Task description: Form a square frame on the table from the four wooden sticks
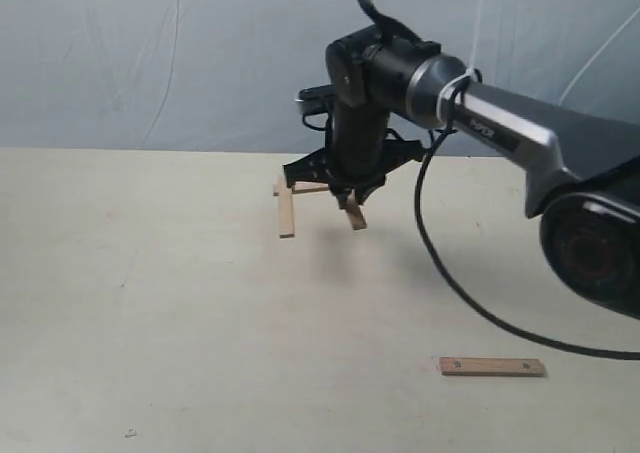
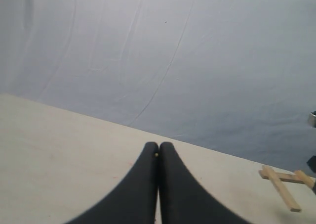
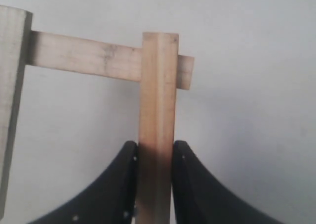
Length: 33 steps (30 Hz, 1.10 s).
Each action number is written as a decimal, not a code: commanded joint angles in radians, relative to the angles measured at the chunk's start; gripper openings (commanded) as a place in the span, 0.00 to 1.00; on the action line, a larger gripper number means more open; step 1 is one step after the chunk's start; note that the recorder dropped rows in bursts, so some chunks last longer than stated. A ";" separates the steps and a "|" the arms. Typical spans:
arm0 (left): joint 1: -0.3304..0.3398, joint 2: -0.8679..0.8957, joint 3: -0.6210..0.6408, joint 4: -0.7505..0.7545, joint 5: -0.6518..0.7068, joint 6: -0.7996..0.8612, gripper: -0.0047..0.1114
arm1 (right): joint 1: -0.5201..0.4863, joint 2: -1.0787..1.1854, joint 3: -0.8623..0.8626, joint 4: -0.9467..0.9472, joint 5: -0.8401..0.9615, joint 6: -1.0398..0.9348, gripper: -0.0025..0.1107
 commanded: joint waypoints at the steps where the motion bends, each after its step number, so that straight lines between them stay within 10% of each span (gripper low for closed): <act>1: 0.004 -0.009 0.004 0.005 -0.013 -0.001 0.04 | -0.069 -0.145 0.249 -0.009 -0.071 -0.029 0.01; 15: 0.004 -0.009 0.004 0.005 -0.013 -0.001 0.04 | -0.269 -0.640 1.157 0.009 -0.550 -0.003 0.01; 33: 0.004 -0.008 0.004 0.007 -0.013 -0.001 0.04 | -0.271 -0.645 1.322 -0.066 -0.732 0.042 0.01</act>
